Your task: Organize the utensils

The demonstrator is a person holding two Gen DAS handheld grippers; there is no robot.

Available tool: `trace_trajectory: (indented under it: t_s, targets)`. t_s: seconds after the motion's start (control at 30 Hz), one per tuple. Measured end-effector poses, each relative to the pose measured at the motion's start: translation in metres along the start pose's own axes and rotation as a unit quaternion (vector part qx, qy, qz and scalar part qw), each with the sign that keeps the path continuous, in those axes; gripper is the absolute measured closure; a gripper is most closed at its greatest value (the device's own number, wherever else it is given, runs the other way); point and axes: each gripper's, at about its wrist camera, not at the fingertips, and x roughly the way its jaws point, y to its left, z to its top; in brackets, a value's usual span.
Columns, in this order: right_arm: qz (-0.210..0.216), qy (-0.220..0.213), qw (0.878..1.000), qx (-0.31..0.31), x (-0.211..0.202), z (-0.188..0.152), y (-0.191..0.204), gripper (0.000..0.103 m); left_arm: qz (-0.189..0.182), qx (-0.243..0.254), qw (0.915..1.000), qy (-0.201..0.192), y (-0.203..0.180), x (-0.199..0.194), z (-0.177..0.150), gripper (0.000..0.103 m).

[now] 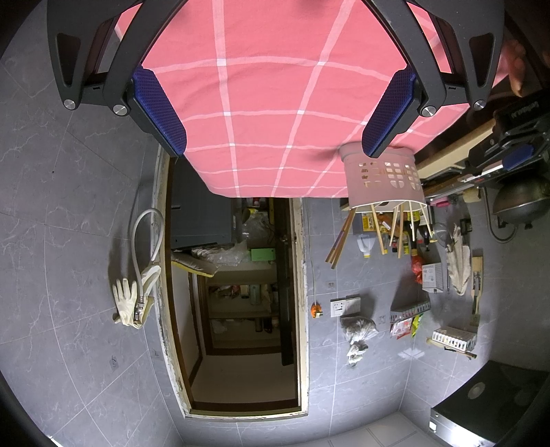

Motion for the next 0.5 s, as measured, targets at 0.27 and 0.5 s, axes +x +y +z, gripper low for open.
trace_trajectory:
  t_s: [0.27,0.5]
  targets:
    - [0.000,0.000,1.000,0.000,0.0000,0.0001,0.0002,0.000,0.001,0.002,1.0000,-0.001,-0.0018,-0.0003,-0.0008,0.003]
    - [0.000,0.000,1.000,0.001,0.0000,0.0001,0.0002,0.000,0.000,0.001,1.0000,0.000,-0.0020,-0.0004,-0.0005,0.003]
